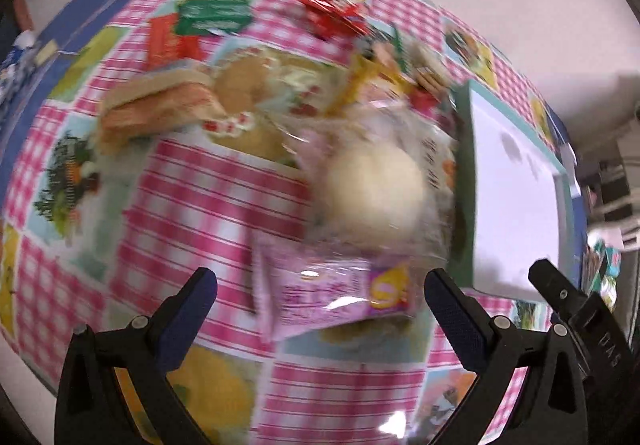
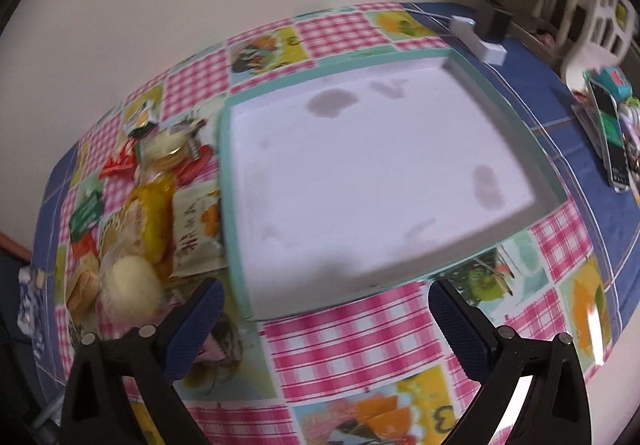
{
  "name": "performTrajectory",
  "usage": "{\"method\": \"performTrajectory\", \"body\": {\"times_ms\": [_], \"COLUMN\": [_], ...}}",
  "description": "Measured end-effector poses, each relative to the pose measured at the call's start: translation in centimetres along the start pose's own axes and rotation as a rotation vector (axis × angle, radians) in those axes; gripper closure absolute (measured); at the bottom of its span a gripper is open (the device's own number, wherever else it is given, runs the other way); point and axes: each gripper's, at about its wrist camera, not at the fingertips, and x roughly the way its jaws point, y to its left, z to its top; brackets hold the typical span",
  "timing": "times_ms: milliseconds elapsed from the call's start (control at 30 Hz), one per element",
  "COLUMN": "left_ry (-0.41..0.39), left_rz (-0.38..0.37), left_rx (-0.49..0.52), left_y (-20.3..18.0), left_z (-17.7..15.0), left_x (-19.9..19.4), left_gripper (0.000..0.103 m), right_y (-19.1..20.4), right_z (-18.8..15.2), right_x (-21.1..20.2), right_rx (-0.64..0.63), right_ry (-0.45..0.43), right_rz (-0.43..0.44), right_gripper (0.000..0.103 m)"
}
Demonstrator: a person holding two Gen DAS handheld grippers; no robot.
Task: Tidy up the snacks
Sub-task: 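Grasp the pink Swiss roll with the left tool while the right tool approaches the clear-wrapped bun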
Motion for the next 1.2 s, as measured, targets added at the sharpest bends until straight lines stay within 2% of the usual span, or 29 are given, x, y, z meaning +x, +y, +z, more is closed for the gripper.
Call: {"method": "performTrajectory", "body": {"times_ms": [133, 333, 433, 600, 633, 667, 967, 1067, 1200], "left_ry": [0.042, 0.051, 0.097, 0.081, 0.077, 0.072, 0.041, 0.041, 0.045], "left_rz": [-0.003, 0.076, 0.086, 0.100, 0.096, 0.084, 0.053, 0.047, -0.007], "left_rx": [0.026, 0.053, 0.019, -0.045, -0.064, -0.081, -0.066, -0.039, -0.028], "left_y": [-1.2, -2.2, -1.3, 1.2, 1.8, 2.3, 2.2, 1.6, 0.9], "left_z": [0.0, 0.6, 0.7, 0.8, 0.9, 1.0, 1.1, 1.3, 1.2], "left_x": [1.5, 3.2, 4.2, 3.3, 3.1, 2.9, 2.2, 1.8, 1.3], "left_gripper": [0.000, 0.000, 0.000, 0.000, 0.003, 0.012, 0.028, 0.029, 0.030], "right_y": [-0.8, -0.2, -0.1, 0.1, 0.2, 0.3, 2.2, 2.5, 2.0], "right_z": [-0.2, -0.4, -0.5, -0.5, -0.5, -0.5, -0.7, -0.7, -0.4], "right_x": [-0.4, -0.2, -0.2, -0.1, -0.1, -0.1, -0.4, -0.3, -0.7], "right_rx": [0.012, -0.009, -0.011, -0.016, -0.018, -0.023, -0.079, -0.083, -0.058], "right_ry": [0.000, 0.003, 0.006, 0.009, 0.009, 0.008, -0.011, -0.009, -0.027], "right_rz": [0.009, 0.007, 0.005, 0.008, 0.009, 0.010, 0.049, 0.056, 0.063], "right_gripper": [0.000, 0.000, 0.000, 0.000, 0.000, 0.000, 0.000, 0.000, 0.000]}}
